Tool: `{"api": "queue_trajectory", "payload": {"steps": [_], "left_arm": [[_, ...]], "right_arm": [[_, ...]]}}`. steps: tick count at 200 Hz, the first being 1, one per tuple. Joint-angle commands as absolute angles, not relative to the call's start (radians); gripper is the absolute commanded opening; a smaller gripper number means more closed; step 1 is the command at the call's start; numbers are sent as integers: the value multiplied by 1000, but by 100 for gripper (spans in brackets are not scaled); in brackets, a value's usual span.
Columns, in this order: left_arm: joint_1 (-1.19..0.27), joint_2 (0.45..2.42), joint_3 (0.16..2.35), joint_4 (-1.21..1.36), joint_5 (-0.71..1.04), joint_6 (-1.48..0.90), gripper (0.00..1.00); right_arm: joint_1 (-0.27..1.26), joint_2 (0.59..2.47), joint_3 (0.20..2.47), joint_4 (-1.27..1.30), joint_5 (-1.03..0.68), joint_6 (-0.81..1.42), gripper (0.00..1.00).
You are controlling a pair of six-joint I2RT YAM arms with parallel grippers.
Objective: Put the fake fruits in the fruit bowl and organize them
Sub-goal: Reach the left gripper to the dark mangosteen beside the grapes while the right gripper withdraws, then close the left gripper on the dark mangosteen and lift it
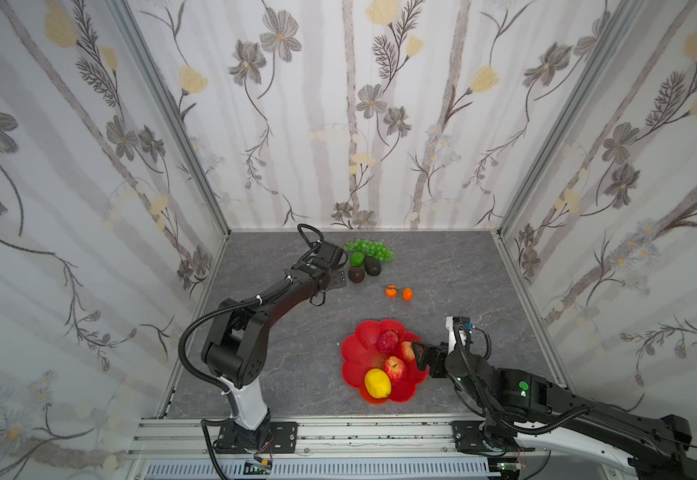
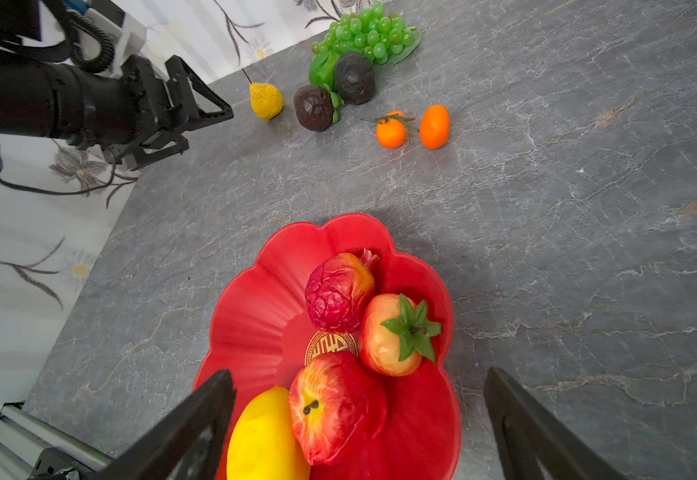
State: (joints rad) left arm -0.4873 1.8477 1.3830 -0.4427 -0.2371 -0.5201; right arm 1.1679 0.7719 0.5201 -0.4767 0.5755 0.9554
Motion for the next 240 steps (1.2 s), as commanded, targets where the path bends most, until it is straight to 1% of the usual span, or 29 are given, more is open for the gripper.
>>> {"api": "queue_trajectory", "payload": {"steps": [1, 45, 69, 84, 116, 157, 197, 240], "left_arm": [[-486, 1947, 1496, -510, -245, -502, 93], [-479, 2115, 1678, -546, -306, -456, 90], [-479, 2137, 1689, -483, -237, -391, 87], [-480, 2130, 1675, -441, -173, -360, 87], [-479, 2120, 1654, -381, -66, -346, 90], [-480, 2149, 1678, -353, 44, -360, 91], [-481, 2186, 1704, -343, 94, -382, 88], [-480, 2235, 1738, -353, 138, -396, 79]], "right_arm": [[1151, 743, 490, -423, 583, 934, 94], [1125, 709, 454, -399, 566, 903, 94], [1113, 711, 442, -384, 559, 889, 94], [1105, 716, 436, -375, 552, 882, 94], [1088, 737, 423, -343, 522, 871, 94], [1077, 765, 419, -322, 506, 861, 95], [1072, 761, 410, -316, 502, 864, 95], [1068, 764, 400, -307, 491, 878, 95]]}}
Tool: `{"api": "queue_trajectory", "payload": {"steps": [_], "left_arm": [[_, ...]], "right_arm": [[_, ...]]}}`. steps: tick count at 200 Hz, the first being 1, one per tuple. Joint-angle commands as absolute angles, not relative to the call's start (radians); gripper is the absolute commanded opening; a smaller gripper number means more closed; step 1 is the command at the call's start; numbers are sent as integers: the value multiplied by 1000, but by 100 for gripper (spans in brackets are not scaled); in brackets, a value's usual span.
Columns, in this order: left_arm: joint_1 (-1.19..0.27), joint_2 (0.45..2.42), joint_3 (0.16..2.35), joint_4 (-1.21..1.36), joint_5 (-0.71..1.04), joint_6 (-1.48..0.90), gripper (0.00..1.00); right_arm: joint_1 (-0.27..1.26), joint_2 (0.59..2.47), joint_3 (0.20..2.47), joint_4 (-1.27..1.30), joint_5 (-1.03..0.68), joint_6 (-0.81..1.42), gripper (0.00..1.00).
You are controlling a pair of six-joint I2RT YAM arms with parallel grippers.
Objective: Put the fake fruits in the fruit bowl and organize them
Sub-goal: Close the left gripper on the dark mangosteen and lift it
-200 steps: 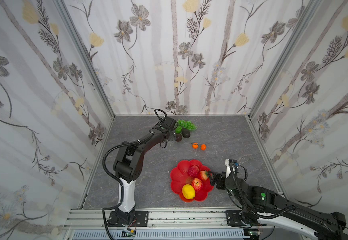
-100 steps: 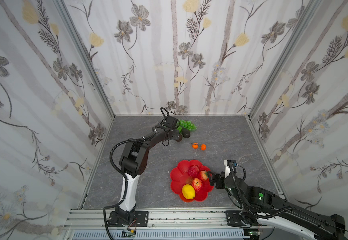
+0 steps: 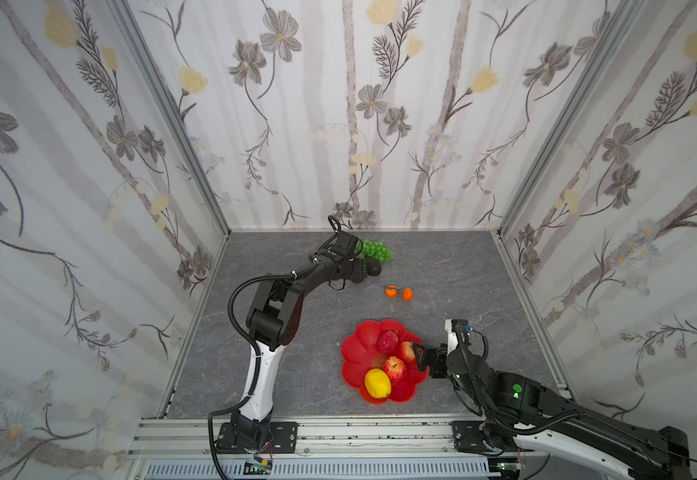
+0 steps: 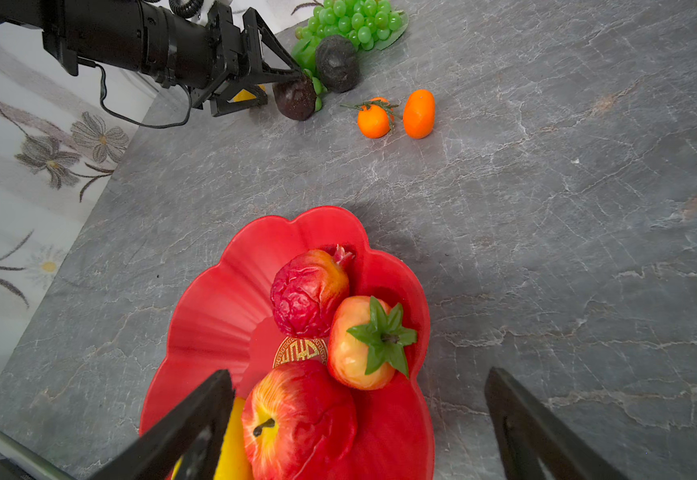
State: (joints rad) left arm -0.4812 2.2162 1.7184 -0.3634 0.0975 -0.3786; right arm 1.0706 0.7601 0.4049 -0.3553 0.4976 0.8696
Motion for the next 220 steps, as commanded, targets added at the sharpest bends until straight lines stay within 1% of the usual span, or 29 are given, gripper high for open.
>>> {"api": "queue_trajectory", "payload": {"steps": [1, 45, 70, 116, 184, 220], "left_arm": [[-480, 2236, 1739, -354, 138, -397, 78], [-480, 2254, 1747, -358, 147, -412, 62], [-480, 2236, 1720, -338, 146, -428, 56], [-479, 2164, 1633, -293, 120, -446, 53], [-479, 2017, 1461, -196, 130, -485, 53], [-479, 1909, 1304, -127, 157, -519, 52]], "right_arm": [[1069, 764, 399, -306, 491, 879, 95], [1067, 764, 400, -305, 485, 882, 94], [1067, 754, 400, -307, 485, 887, 94], [1067, 750, 403, -307, 475, 900, 94], [1067, 761, 402, -294, 452, 915, 94], [1066, 768, 395, -268, 433, 928, 94]]}}
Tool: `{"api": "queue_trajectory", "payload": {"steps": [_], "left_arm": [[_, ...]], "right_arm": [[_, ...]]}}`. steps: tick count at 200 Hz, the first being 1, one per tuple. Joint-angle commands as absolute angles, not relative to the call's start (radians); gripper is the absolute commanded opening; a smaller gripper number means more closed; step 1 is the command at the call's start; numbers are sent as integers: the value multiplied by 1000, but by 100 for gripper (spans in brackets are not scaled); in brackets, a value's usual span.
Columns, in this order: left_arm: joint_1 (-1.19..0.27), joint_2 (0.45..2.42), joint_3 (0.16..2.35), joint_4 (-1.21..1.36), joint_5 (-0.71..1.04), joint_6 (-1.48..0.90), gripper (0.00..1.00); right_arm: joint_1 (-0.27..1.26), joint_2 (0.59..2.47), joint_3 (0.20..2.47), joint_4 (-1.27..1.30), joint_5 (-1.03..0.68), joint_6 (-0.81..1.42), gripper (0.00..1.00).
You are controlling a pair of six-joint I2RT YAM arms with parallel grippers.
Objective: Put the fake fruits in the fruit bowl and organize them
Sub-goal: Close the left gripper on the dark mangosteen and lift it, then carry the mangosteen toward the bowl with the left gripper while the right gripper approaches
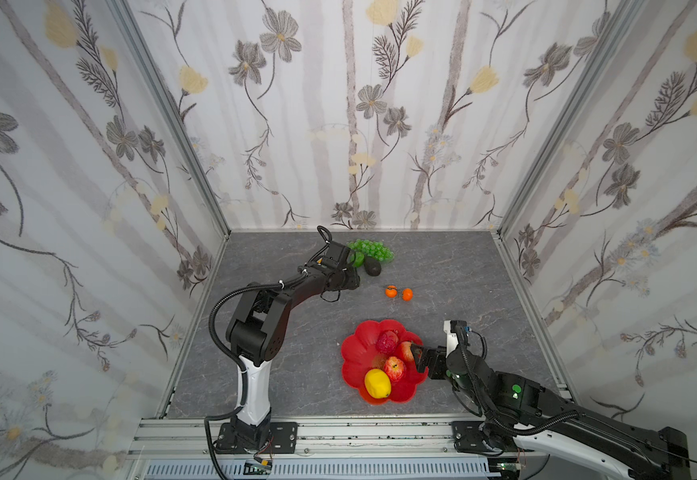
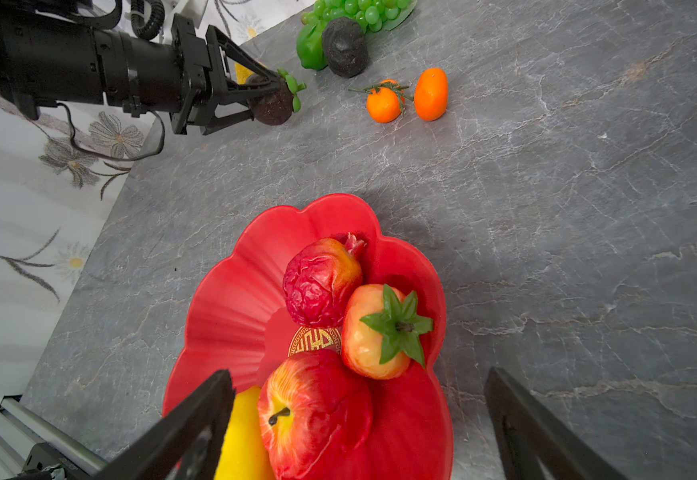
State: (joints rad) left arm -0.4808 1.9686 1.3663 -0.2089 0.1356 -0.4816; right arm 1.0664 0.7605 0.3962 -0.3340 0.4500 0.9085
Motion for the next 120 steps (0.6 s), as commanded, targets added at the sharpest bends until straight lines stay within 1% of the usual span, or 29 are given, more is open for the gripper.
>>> {"api": "queue_trajectory", "payload": {"steps": [1, 61, 120], "left_arm": [[-479, 1905, 1300, -125, 158, -521, 52], [-480, 1677, 1051, 1, 195, -600, 52], [-499, 1432, 838, 111, 225, -707, 52]], "right_arm": [[1066, 768, 394, -267, 432, 929, 94], [1066, 786, 378, -193, 383, 967, 94], [1066, 775, 365, -122, 373, 1019, 92]]}}
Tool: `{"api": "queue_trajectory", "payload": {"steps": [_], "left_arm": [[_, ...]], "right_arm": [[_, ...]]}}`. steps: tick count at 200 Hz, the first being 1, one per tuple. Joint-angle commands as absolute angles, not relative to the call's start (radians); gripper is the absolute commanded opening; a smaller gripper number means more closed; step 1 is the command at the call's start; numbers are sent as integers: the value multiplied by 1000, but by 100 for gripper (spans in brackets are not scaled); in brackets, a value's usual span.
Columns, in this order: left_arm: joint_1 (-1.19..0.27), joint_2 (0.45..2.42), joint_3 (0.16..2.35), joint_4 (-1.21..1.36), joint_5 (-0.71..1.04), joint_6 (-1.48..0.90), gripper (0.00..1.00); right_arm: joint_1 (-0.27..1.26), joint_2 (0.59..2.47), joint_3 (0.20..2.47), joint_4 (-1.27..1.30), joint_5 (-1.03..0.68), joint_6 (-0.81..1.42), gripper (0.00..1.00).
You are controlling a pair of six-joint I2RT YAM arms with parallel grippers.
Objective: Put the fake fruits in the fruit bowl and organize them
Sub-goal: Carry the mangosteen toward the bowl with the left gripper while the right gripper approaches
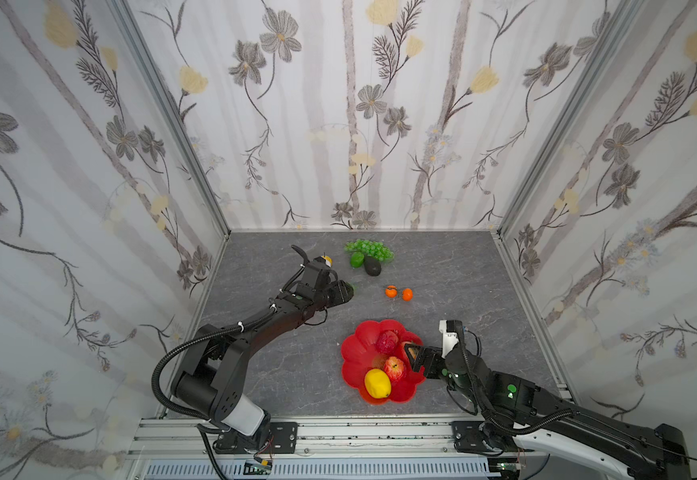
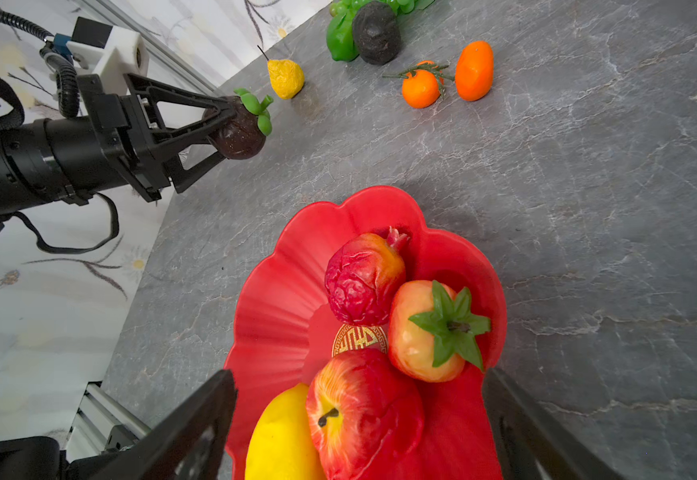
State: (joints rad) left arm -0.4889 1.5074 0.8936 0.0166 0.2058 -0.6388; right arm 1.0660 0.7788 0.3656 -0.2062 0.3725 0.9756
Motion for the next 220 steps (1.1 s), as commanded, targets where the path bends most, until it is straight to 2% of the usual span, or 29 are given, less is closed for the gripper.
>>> {"api": "queue_trajectory", "payload": {"steps": [1, 82, 140, 220], "left_arm": [[-500, 1428, 835, 114, 225, -709, 52], [-631, 1140, 646, 209, 233, -762, 53], [-796, 1112, 581, 321, 259, -759, 53], [-950, 1083, 511, 459, 168, -746, 53]], "right_arm": [[1066, 775, 365, -120, 372, 1020, 92], [1067, 829, 343, 236, 250, 1068, 79], [1056, 843, 346, 329, 246, 1083, 67], [1035, 856, 344, 352, 226, 1100, 45]]}}
